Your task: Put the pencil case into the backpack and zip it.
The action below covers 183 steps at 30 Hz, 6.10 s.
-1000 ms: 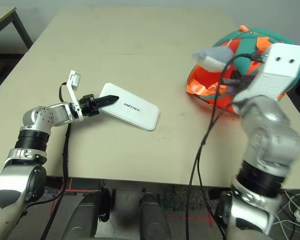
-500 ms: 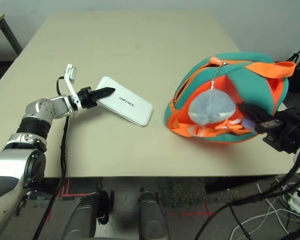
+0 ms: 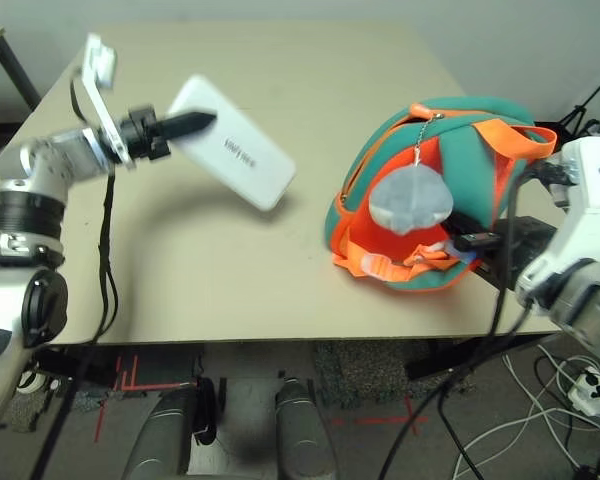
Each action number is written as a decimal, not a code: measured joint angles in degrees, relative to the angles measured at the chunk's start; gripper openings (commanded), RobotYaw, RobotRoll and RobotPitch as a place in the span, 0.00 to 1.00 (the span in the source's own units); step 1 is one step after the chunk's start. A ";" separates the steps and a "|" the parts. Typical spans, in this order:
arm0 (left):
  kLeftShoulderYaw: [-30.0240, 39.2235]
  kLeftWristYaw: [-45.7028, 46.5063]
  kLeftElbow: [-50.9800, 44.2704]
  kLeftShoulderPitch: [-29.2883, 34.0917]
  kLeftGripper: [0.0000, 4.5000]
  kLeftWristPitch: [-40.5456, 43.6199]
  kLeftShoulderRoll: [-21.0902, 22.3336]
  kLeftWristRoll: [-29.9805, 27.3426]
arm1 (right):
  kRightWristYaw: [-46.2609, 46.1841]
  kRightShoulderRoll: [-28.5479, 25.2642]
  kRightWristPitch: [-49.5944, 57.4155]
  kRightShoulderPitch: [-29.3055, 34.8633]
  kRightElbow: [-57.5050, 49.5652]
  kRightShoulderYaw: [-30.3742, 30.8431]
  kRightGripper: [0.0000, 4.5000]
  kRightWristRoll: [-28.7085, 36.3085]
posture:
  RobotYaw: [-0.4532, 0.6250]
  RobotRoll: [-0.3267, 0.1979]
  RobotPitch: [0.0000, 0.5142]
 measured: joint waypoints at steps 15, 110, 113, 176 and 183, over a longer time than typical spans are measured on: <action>-4.08 -5.44 6.57 -3.53 0.31 -8.43 -6.16 4.98 | 10.13 -6.03 2.27 5.26 -1.93 -3.58 0.03 -3.07 | 0.32 0.62 0.40; -8.64 -9.65 16.93 -2.80 0.00 -22.11 -15.79 18.74 | 4.42 1.64 -10.90 13.45 -13.04 -2.67 0.03 4.93 | 0.14 0.62 0.40; -9.48 -10.07 17.27 -2.78 0.00 -22.37 -16.57 18.98 | 3.88 2.12 -11.44 14.05 -13.51 -2.59 0.03 4.93 | 0.13 0.62 0.41; -15.22 -18.63 9.97 -0.99 0.00 -20.13 -19.39 21.37 | -1.27 4.46 -17.67 18.77 -18.03 0.88 0.03 4.83 | 0.07 0.62 0.47; -15.27 -15.82 15.63 -1.90 0.00 -24.29 -25.02 21.62 | -1.79 3.94 -17.62 18.55 -17.95 0.89 0.03 5.49 | 0.07 0.62 0.48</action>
